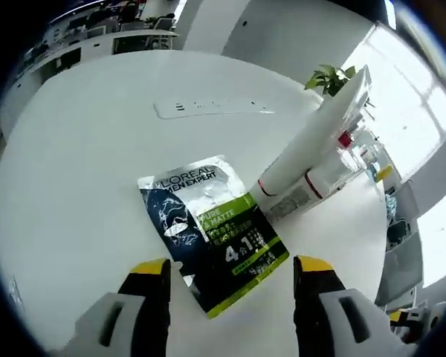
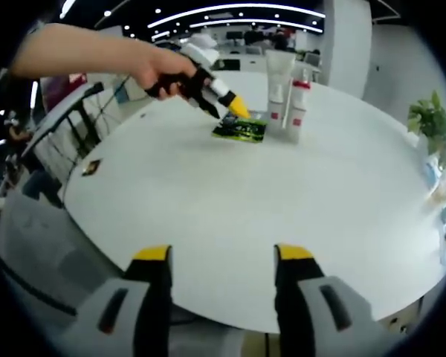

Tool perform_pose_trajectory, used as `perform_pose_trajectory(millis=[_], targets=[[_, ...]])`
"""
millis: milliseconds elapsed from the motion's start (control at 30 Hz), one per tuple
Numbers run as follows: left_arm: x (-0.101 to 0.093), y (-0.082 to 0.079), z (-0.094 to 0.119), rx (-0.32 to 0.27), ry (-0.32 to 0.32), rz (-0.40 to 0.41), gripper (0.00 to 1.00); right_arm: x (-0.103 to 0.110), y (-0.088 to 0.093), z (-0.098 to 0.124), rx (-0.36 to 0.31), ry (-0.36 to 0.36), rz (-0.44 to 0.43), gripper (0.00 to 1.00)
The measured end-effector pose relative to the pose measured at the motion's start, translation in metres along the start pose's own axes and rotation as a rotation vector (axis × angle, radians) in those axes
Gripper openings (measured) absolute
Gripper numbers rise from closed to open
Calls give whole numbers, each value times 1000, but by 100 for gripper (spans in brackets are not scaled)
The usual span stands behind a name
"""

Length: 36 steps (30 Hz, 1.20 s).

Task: Arrange the skincare products in the storage area until every visible bottle or jar stands upright without overlapping.

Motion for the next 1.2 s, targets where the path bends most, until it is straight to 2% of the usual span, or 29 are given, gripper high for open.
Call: perform_pose_trajectory(millis=[133,300,500,700,800,900,933,967,1033,1100,1133,1167,1200], targets=[[0,5,2,13,-4,-27,68,0,0,0,-1,1,2,53],[-2,16,22,-11,7,-80,69,1,-2,0,-10,-9,3,53],[0,31,60,-82,57,-167,69,4,-3,1,-22,-22,9,53],[6,54,109,-142,58,-230,69,6,-5,2,-31,-31,20,53],[11,68,128,-142,36,-255,69,7,-5,3,-29,-35,30,52],[22,93,149,-103,-16,-294,68,9,-6,3,-35,-42,38,52],[24,97,151,-94,-24,-299,68,9,-7,3,-36,-43,38,52],[33,112,161,-55,-63,-300,68,10,-7,4,-43,-48,40,52],[41,126,170,-24,-84,-299,68,10,-8,4,-43,-51,43,52],[53,144,182,29,-135,-316,66,11,-8,4,-43,-54,47,52],[61,157,188,73,-163,-331,65,11,-8,4,-41,-55,48,52],[66,169,193,112,-175,-337,64,11,-8,4,-41,-55,49,51],[69,176,195,125,-174,-332,62,11,-8,4,-43,-55,49,51]])
Point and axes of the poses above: the point that each gripper's makers call its tool centre point, and the gripper's own axes: z roughly backward along the fingers, x roughly to its left, y roughly out of its underside, the point moved 5 cm from there along z, roughly backward along the fingers, and after that the axes turned 3 degrees about y, right-handed, at the moved point
